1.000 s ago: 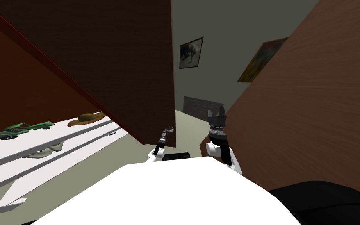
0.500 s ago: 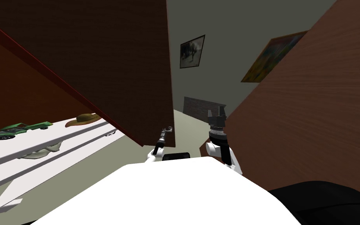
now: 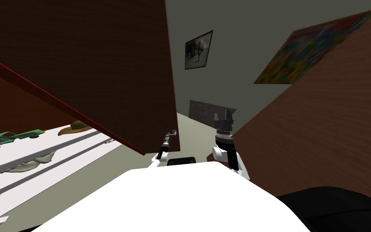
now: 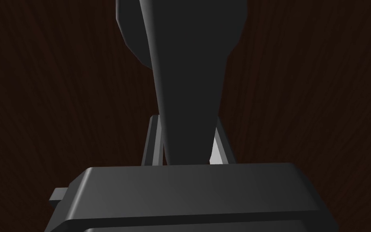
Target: Push the door open
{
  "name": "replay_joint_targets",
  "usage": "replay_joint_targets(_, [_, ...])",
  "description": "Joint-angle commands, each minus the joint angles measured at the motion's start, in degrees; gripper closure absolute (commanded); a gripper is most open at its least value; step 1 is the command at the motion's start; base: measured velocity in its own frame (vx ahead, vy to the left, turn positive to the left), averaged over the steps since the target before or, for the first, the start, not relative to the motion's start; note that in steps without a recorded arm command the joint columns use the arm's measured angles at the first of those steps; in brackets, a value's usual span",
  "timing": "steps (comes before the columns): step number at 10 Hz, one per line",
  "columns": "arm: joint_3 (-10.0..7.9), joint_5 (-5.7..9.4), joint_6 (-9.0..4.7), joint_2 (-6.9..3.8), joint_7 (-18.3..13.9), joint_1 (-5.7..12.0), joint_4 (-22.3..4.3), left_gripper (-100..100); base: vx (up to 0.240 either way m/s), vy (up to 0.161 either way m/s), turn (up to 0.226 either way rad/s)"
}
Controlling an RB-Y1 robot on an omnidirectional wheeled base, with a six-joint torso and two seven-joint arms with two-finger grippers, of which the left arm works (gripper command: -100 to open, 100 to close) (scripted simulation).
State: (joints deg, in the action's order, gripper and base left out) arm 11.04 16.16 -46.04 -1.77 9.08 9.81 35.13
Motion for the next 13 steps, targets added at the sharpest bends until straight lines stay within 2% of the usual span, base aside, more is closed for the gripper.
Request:
replay_joint_targets(1, [-1.39,0.61,-0.27,-0.93,0.6,-0.29,0.8,100,0.2,-0.083,0.093])
replay_joint_targets(2, [-1.39,0.61,-0.27,-0.93,0.6,-0.29,0.8,100,0.142,-0.059,0.032])
replay_joint_targets(5, [-3.81,1.83,-0.55,-1.15,1.9,-0.19,0.7,100,0.187,-0.062,0.093])
replay_joint_targets(6, [-3.81,1.83,-0.55,-1.15,1.9,-0.19,0.7,100,0.123,-0.072,0.051])
replay_joint_targets(7, [-4.91,2.38,-0.68,-1.1,2.5,-0.15,0.6,100,0.134,-0.105,0.091])
replay_joint_targets(8, [-4.91,2.38,-0.68,-1.1,2.5,-0.15,0.6,100,0.112,-0.092,0.058])
replay_joint_targets(13, [-8.71,4.29,-1.12,-0.07,4.5,0.0,0.3,100,0.194,-0.103,0.1])
